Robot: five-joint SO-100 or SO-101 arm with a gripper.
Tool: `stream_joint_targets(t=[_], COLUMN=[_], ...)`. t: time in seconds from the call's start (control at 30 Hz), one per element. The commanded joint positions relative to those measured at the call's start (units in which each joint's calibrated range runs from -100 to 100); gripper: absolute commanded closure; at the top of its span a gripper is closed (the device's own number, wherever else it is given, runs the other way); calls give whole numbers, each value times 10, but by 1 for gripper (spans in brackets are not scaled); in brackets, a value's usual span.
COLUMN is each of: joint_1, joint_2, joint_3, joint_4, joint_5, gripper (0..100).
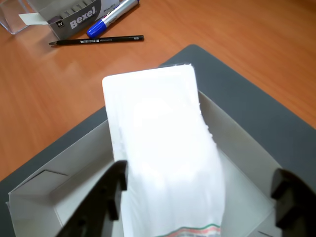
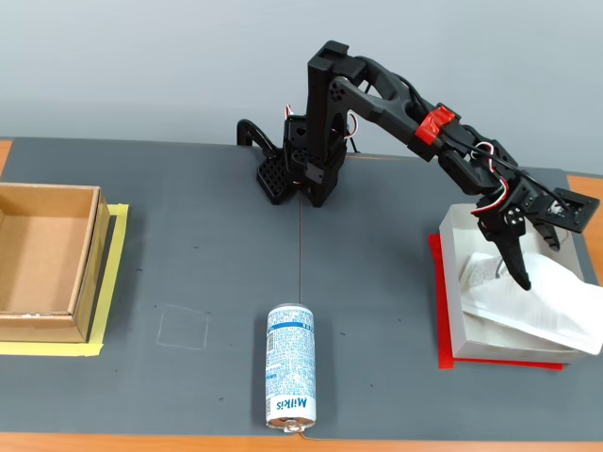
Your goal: Pick the sandwich and put it in the gray box
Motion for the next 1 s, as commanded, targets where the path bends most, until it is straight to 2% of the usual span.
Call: stream_joint_targets(t=[0.0,0.17,0.43,0.77,0.97], joint_1=[5,1,33,108,190], joint_2=[-16,-54,-94,-165,-227], joint_3=[-11,-4,-1,-1,0], joint_4=[-5,-5,-4,81,122], joint_5=[2,2,10,10,10], gripper=[67,69,98,98,98])
